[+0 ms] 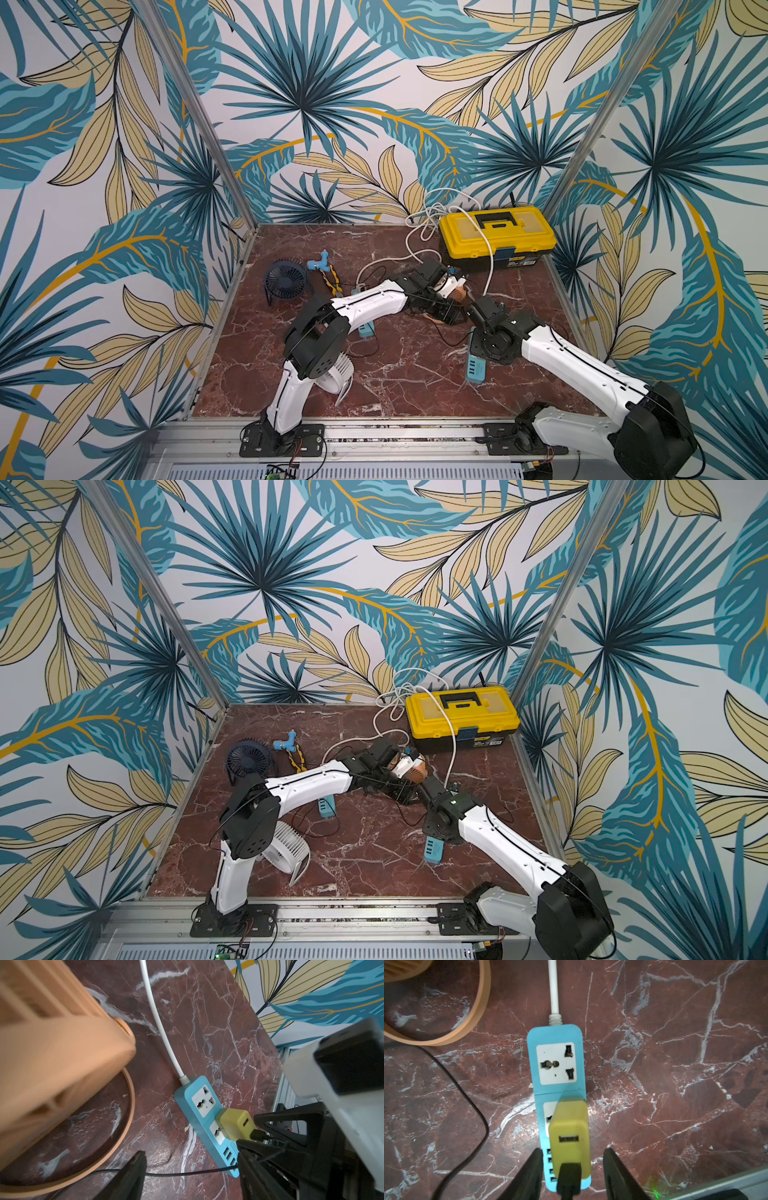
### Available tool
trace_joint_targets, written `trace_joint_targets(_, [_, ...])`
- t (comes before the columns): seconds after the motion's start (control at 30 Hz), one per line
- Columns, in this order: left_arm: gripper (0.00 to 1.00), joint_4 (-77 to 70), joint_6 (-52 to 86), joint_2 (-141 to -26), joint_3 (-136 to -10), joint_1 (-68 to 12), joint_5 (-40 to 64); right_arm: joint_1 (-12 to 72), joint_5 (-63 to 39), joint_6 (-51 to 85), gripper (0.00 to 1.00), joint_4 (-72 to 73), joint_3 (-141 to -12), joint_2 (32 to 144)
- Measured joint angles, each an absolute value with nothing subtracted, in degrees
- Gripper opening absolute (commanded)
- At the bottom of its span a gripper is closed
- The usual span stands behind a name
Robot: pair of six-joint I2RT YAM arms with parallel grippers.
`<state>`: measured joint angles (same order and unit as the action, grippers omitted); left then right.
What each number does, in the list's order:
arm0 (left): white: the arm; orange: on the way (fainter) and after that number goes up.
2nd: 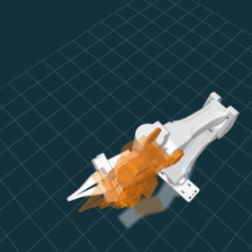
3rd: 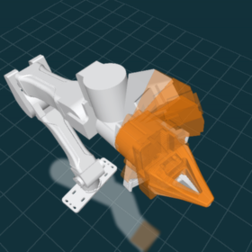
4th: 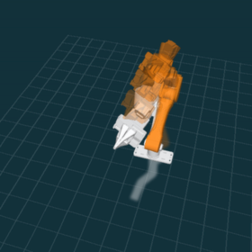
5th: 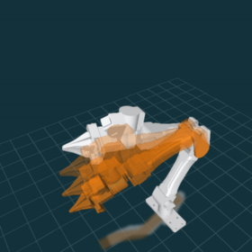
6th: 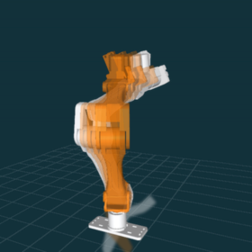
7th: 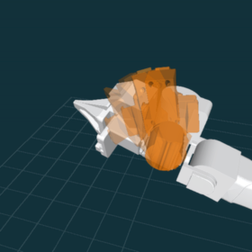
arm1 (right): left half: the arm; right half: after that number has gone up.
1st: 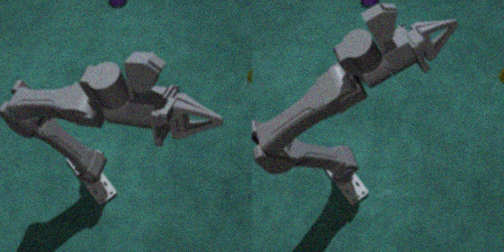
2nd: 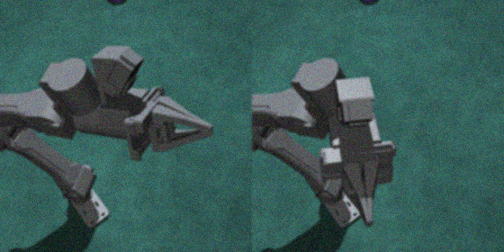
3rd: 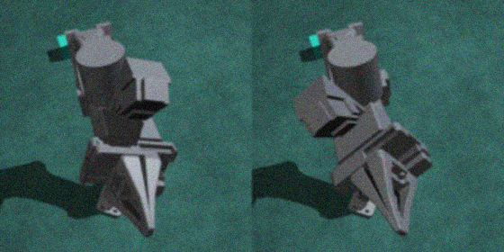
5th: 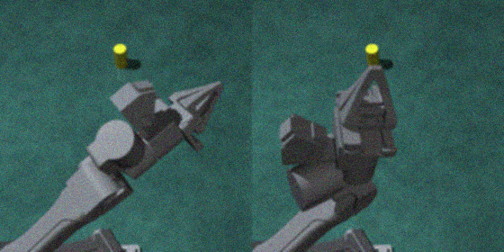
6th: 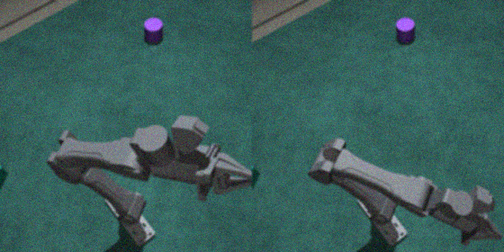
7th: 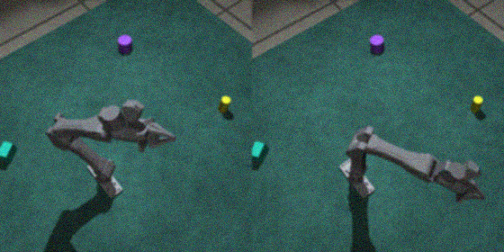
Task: Unplug the desk fan from the power strip
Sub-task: Remove the plug from the socket.
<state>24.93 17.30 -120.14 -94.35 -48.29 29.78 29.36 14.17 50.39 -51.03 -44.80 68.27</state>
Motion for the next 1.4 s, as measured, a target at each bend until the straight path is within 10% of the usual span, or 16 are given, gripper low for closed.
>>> trace_joint_targets(0.6, [0.82,30.11,14.94,-130.56,-104.73,-48.99,35.18,29.43,16.69,50.83,0.22,-47.75,-43.59,69.49])
trace_joint_targets(0.73, [1.0,32.4,13.85,-132.92,-107.57,-49.6,35.64,29.58,16.86,50.81,0.18,-47.51,-43.27,69.23])
trace_joint_targets(1.3, [1.0,39.81,8.27,-138.63,-115.55,-52.4,32.32,29.63,17.1,50.39,0.13,-46.26,-41.5,67.05])
trace_joint_targets(1.4, [0.81,39.81,8.32,-138.8,-115.57,-52.42,32.36,29.63,17.08,50.39,0.13,-46.11,-41.34,66.81])
